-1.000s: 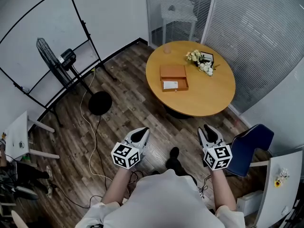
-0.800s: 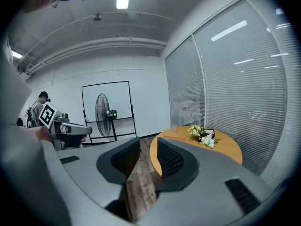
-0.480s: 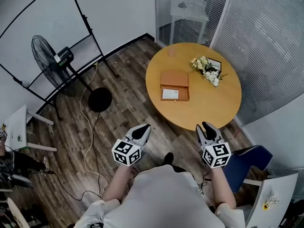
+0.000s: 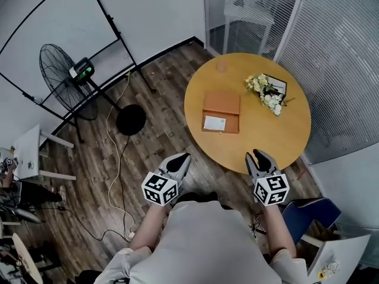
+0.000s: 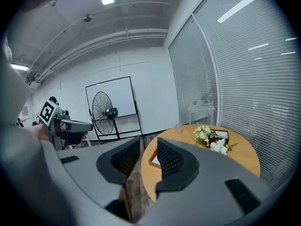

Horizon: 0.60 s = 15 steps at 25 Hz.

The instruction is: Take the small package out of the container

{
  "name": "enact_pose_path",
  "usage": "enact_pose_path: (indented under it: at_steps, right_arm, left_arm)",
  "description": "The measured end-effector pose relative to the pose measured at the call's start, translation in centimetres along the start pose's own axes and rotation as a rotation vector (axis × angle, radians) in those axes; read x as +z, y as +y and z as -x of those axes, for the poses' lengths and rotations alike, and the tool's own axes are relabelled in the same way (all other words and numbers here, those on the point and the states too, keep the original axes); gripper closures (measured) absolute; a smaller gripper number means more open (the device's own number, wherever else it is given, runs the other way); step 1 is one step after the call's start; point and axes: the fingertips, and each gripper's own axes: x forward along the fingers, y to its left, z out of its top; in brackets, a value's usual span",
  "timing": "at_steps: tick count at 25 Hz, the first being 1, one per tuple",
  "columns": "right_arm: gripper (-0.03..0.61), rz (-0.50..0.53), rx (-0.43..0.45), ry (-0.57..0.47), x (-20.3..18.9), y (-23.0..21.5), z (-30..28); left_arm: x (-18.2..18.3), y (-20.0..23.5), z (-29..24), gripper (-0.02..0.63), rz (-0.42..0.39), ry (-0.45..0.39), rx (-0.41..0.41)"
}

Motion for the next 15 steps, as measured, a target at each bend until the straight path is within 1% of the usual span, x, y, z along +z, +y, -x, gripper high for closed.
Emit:
enact_pose_path:
  at_steps: [7,15]
  right_arm:
    - [0.465,-0.013,0.043,0.049,-1.5,-2.2,-4.5]
    - [0.465,-0.037,0.013,0.111,-1.1,-3.9,-10.2]
  left_arm:
    - [-1.4,2.4,-3.9,0.594,0.031,0.049,0.023]
    - [-0.4,7.6,-8.5,0.594,0.042,0.091,-0.015]
